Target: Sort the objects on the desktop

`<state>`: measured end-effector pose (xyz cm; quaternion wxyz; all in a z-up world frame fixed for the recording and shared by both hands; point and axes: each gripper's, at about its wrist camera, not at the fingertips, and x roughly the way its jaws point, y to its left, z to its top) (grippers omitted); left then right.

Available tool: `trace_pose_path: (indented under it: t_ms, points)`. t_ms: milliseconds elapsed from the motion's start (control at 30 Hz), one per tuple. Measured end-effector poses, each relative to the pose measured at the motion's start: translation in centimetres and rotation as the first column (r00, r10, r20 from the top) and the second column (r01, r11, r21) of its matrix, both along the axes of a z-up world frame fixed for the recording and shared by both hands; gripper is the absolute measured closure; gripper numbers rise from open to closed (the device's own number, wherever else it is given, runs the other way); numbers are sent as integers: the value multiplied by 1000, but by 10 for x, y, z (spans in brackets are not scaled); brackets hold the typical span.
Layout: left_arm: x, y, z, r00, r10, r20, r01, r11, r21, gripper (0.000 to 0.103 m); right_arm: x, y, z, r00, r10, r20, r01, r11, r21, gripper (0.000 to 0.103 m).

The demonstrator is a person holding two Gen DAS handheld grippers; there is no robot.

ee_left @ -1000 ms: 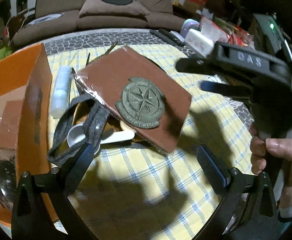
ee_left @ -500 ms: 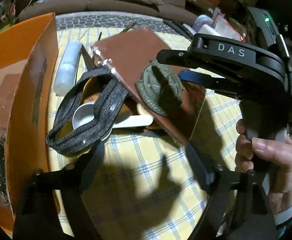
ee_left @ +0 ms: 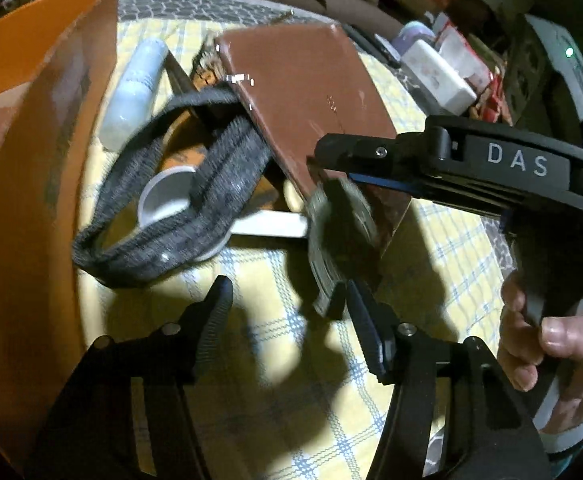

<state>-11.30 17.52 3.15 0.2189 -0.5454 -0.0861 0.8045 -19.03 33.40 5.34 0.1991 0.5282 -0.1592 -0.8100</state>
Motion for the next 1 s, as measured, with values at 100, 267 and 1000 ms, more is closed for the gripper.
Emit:
trace_pose_path:
  t_ms: [100,267,1000]
  points:
    - [0,5,-7,1000,-23,20,23,1000,-1,55,2,2,-2,1000,-2,9,2,1000,3,64]
    - [2,10,-4,999,-42,8,42,999,-11,54,4,11,1,1000,-15,16,15,1000,-7,64]
    - [0,17,0,997,-76,-25,76,997,-7,73,30,28,-18,985,66,160,-55,996,-73,60]
